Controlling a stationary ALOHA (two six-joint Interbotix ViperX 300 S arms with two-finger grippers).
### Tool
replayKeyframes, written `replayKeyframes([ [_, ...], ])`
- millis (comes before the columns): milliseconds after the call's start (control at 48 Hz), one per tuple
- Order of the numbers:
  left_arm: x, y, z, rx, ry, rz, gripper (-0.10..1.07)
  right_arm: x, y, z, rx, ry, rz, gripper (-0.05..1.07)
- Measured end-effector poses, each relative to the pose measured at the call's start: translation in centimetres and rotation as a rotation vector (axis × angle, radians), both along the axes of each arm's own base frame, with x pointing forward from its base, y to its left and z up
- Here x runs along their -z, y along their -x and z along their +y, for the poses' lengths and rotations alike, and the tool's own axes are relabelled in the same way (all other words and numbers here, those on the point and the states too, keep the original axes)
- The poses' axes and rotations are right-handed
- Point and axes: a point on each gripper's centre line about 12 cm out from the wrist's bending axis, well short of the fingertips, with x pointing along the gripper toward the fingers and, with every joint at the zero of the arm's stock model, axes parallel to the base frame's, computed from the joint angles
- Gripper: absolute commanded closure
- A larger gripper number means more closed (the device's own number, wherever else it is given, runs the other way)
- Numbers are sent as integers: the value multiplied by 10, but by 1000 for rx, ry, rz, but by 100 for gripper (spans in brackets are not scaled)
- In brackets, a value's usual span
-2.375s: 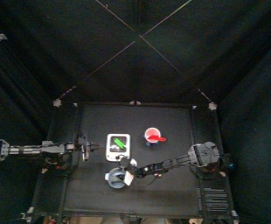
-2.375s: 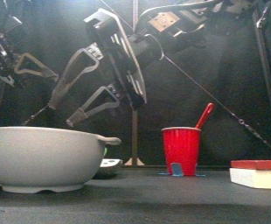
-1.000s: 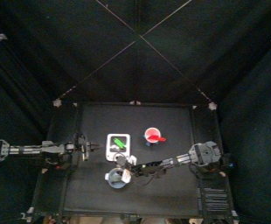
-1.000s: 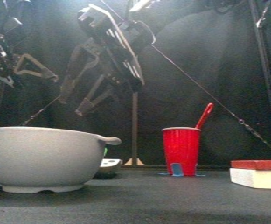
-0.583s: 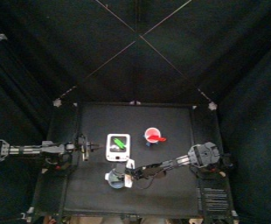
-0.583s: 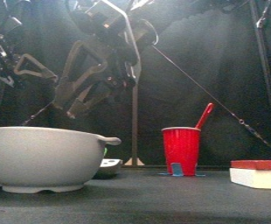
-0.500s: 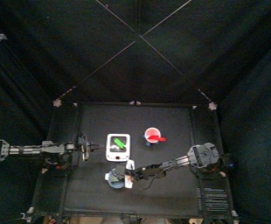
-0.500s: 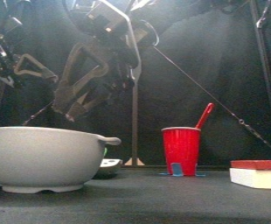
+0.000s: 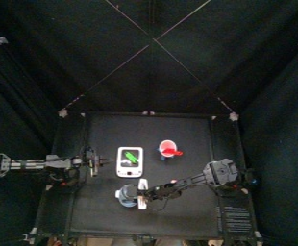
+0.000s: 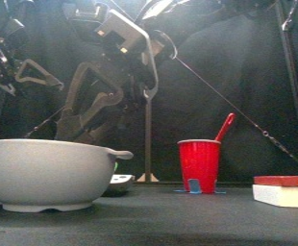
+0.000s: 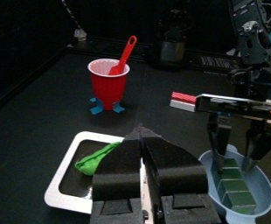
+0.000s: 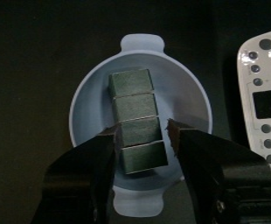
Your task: Grab sushi roll
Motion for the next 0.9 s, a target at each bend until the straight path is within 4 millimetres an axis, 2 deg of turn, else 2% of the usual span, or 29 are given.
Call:
replayKeyframes([
  [583, 1, 0, 0, 0, 0, 2, 65, 2, -3, 2, 15, -28, 4, 19],
  [896, 0, 0, 0, 1, -1, 2, 65, 12, -3, 1, 26, -35, 24, 13],
])
